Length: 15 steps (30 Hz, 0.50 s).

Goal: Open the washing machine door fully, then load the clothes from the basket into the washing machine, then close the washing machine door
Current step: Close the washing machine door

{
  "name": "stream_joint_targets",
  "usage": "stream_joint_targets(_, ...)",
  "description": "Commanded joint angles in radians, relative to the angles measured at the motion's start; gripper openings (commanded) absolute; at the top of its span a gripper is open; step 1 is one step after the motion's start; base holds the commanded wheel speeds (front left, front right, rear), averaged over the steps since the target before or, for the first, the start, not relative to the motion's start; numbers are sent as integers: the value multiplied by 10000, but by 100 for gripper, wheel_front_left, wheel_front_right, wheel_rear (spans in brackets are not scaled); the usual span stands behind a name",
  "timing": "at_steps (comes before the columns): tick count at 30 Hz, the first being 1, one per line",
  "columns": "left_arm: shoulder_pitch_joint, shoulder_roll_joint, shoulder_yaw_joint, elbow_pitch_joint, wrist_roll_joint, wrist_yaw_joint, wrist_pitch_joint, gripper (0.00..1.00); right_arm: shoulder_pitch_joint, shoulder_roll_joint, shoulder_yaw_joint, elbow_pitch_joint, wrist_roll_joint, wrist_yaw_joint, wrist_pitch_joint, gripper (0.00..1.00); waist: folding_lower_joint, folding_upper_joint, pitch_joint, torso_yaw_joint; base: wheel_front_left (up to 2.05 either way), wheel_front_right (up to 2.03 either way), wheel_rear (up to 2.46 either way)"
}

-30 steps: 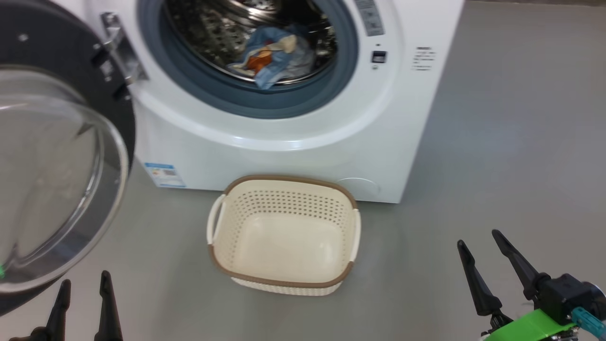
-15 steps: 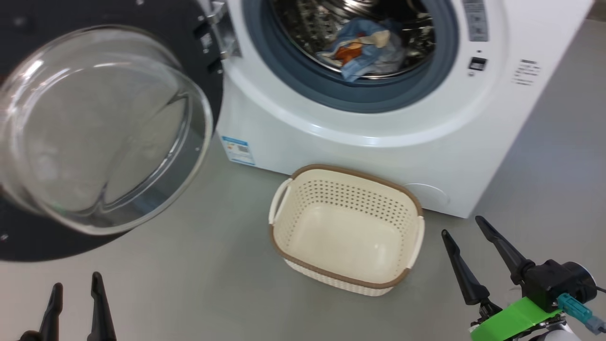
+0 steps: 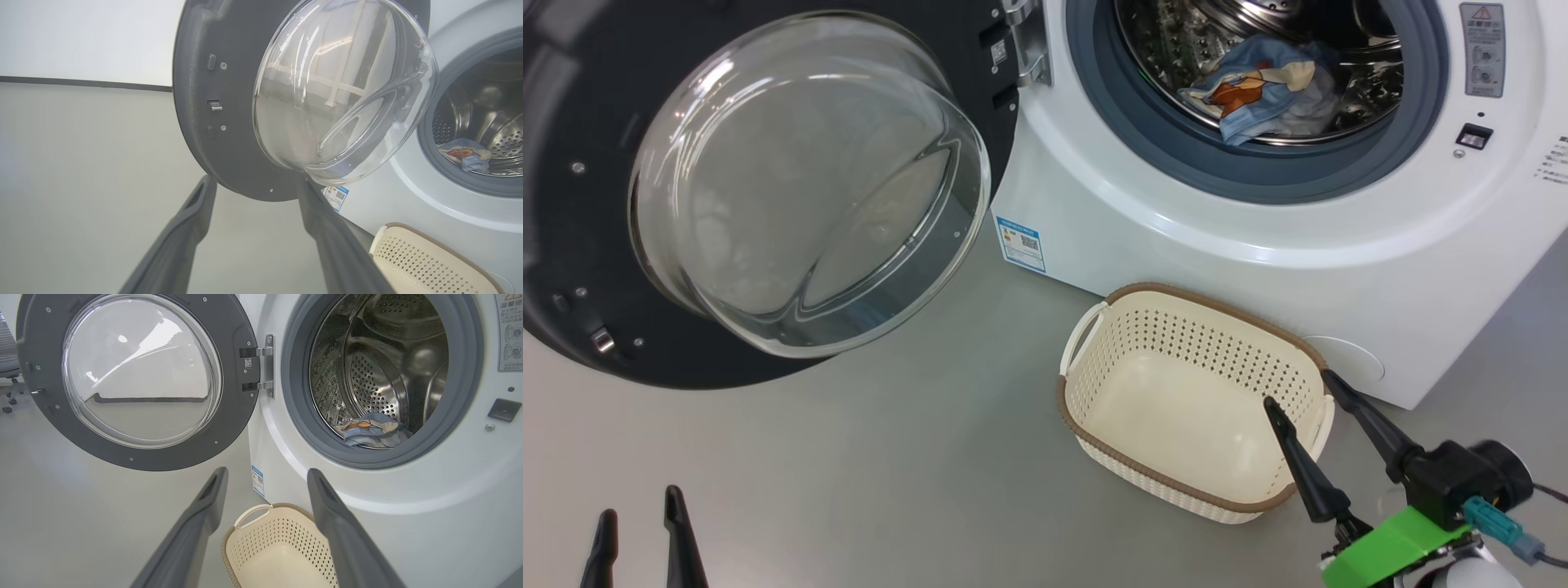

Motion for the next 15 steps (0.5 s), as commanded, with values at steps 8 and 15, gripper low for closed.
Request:
stream_joint_targets(8,84,134,384,-568,-329,314,-55,100,-763,-269,605,-11,148,14,-49,100,0,0,97,95,0,0,0)
stream_joint_targets(15,99,134,311,-619,-278,351,-55,100,-773,-262,596,-17,175,14,-49,100,0,0,89,72,0,0,0)
